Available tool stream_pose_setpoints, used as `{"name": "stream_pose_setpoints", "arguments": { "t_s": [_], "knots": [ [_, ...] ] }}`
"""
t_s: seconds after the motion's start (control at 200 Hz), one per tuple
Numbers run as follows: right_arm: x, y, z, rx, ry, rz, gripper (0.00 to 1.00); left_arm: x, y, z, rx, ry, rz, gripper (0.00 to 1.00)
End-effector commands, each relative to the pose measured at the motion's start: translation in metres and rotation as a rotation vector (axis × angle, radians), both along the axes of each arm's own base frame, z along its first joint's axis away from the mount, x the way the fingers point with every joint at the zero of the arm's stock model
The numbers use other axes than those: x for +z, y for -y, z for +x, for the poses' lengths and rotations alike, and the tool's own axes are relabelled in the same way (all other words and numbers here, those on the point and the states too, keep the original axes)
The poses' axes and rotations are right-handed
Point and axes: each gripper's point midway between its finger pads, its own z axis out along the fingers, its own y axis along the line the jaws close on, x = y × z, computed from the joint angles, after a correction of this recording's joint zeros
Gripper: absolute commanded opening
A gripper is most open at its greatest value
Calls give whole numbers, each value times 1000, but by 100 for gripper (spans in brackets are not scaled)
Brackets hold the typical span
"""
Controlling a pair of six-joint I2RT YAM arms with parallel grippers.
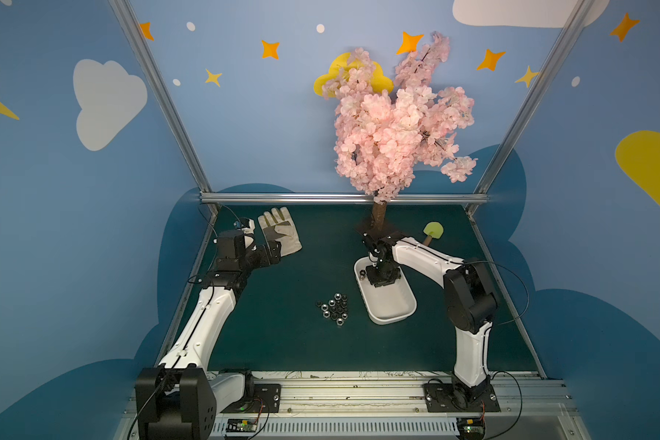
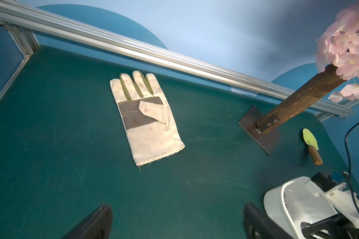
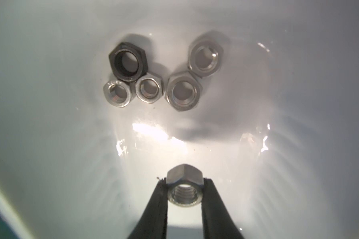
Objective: Put the nuts on the desktop into the storage box
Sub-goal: Place the nut in the storage box.
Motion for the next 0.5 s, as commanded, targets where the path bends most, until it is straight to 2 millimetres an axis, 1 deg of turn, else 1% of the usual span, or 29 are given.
{"name": "stream_pose_setpoints", "arguments": {
  "t_s": [0.0,0.185,0.255,0.295,0.421,0.496],
  "knots": [
    [-3,-14,9,5,1,26,18,15,-1,2,3,34,8,100],
    [-18,-22,24,14,-15,1,20,14,-1,2,2,31,7,100],
    [-18,-25,29,21,-16,-4,22,12,0,3,-3,28,1,100],
    [-17,-27,31,25,-12,-4,26,13,1,3,-6,29,1,100],
    [-7,-28,39,29,16,-4,44,12,-1,4,-2,24,7,100],
    [5,-28,41,27,38,3,49,12,-1,4,-1,23,6,100]
  ]
}}
